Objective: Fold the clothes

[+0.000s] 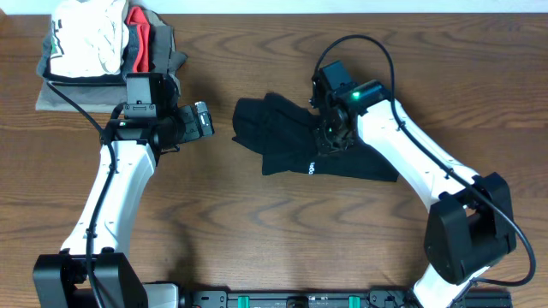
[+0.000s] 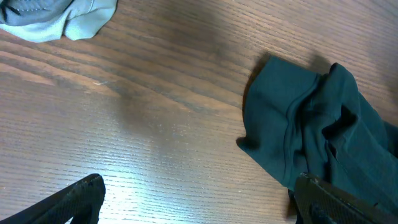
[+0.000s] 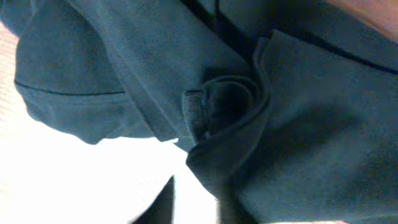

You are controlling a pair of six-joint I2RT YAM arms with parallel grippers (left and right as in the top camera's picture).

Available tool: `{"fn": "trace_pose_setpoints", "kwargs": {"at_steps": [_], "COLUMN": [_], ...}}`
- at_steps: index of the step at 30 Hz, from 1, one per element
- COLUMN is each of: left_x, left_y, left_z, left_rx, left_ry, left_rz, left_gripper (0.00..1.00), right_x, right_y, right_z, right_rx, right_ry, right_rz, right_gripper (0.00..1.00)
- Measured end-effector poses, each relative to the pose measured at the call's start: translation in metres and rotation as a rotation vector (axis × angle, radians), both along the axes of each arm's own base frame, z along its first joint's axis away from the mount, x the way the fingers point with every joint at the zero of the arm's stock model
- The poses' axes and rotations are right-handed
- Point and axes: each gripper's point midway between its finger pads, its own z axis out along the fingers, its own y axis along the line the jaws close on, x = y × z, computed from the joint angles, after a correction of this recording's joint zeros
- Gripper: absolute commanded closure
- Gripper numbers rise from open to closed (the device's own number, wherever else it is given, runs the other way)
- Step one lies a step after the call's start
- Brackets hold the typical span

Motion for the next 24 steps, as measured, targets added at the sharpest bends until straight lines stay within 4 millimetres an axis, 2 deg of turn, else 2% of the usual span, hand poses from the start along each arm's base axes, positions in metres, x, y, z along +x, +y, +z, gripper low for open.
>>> {"fn": "trace_pose_setpoints", "kwargs": {"at_steps": [8, 11, 16, 19, 24], "left_x": [0.003, 0.003, 0.003, 0.003, 0.003], "left_y": [0.0, 0.0, 0.0, 0.0, 0.0], "left_z": [0.002, 0.002, 0.002, 0.002, 0.002], "left_rx": [0.0, 0.001, 0.0, 0.0, 0.0], "left_ry": [-0.015, -0.015, -0.015, -0.016, -0.016], "left_rz": [0.0, 0.0, 0.0, 0.0, 0.0], "left_gripper": [0.02, 0.02, 0.02, 0.02, 0.02], "right_x": [0.016, 0.011, -0.011, -0.016, -0.01], "right_y": [0.002, -0.001, -0.012, -0.015, -0.011], "right_z": [-0.005, -0.021, -0.051, -0.06, -0.065], "right_rx": [0.017, 0.009, -0.029, -0.033, -0.016], "right_ry": [-0.066, -0.056, 0.021, 0.03, -0.004], "right_rz": [-0.003, -0.005, -0.007, -0.007, -0.007], "right_gripper": [0.99, 0.99, 0.99, 0.99, 0.99]}}
